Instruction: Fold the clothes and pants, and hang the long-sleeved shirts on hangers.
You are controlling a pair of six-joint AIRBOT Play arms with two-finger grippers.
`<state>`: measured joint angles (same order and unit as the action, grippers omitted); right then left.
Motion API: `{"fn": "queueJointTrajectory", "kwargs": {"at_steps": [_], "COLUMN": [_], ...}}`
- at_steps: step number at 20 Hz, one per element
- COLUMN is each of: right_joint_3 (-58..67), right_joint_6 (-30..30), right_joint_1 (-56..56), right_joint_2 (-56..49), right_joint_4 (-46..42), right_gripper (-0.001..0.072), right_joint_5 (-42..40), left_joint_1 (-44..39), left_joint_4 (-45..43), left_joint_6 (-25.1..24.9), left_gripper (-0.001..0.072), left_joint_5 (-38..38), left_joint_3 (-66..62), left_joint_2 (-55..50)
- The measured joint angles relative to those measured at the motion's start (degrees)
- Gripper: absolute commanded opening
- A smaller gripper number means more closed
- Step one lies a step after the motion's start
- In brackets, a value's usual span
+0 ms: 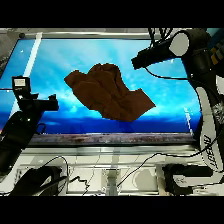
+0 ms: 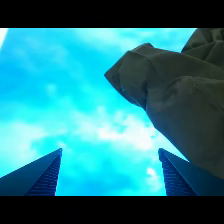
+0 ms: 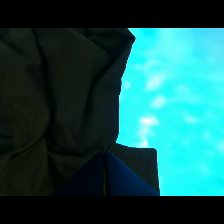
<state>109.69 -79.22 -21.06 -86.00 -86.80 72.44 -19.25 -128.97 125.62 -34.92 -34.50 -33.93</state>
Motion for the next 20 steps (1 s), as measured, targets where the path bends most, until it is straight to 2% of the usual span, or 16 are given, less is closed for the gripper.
{"fn": "queueJointTrajectory", "kwargs": {"at_steps": [8,13,16,20], "right_joint_3": [0.00,0.00,0.00,0.00], "right_joint_6": [0.00,0.00,0.00,0.00], "right_joint_1": [0.00,0.00,0.00,0.00], "right_joint_2": [0.00,0.02,0.00,0.02], "right_joint_4": [-0.02,0.00,0.00,0.00], "right_gripper": [0.0012,0.0012,0.0012,0.0012], "right_joint_5": [0.00,0.00,-0.02,-0.07], "left_joint_1": [0.00,0.07,1.20,4.59], "left_joint_4": [1.73,2.91,3.28,3.48], "left_joint_6": [0.02,0.59,5.20,17.18], "left_gripper": [0.0692,0.0693,0.0692,0.0692], "left_joint_5": [0.74,8.57,9.70,8.57], "left_joint_3": [0.02,0.00,0.00,0.00], "left_joint_2": [0.00,-2.05,-7.08,-15.04]}}
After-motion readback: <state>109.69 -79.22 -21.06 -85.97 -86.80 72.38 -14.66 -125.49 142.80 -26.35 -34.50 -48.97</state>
